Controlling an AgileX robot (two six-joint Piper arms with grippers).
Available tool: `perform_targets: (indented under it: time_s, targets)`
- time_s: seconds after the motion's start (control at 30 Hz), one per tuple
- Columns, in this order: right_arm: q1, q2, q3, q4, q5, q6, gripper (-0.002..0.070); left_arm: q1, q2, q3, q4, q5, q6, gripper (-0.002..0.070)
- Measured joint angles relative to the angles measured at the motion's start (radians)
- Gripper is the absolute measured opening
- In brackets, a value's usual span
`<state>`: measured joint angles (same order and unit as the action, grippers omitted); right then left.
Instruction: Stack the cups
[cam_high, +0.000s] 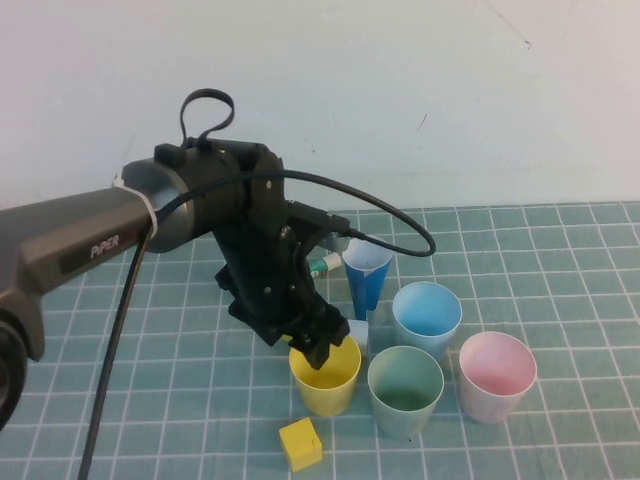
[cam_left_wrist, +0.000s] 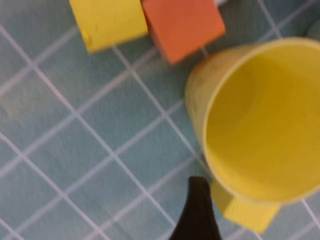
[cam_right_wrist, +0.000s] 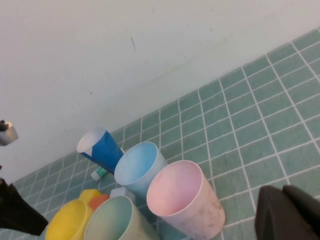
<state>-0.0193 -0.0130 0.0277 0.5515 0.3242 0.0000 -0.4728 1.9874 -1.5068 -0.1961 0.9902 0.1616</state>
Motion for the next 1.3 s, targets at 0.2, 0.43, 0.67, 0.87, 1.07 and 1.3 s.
perform_targets:
  time_s: [0.2,0.43,0.67,0.87,1.07,1.3]
  targets:
    - [0.000,0.000,0.000,0.000,0.004,0.000,-0.0001,-0.011,0.016,-0.006,0.066,-0.086,-0.029,0.0487]
    - [0.000,0.000,0.000,0.000,0.007,0.000,-0.0001,-0.011,0.086,-0.008,0.069,-0.115,-0.047,0.0480]
    - [0.000,0.000,0.000,0.000,0.007,0.000,-0.0001,-0.011,0.116,-0.008,0.031,-0.166,-0.045,0.0092]
    - [0.000,0.000,0.000,0.000,0.010,0.000,-0.0001,-0.011,0.113,-0.008,0.042,-0.167,-0.042,0.0011]
    - [0.000,0.000,0.000,0.000,0.012,0.000,-0.0001,-0.011,-0.030,-0.008,0.092,-0.145,-0.044,0.0006]
    - [0.000,0.000,0.000,0.000,0.012,-0.011,-0.0001,-0.032,-0.226,-0.008,-0.021,-0.146,0.021,0.0006]
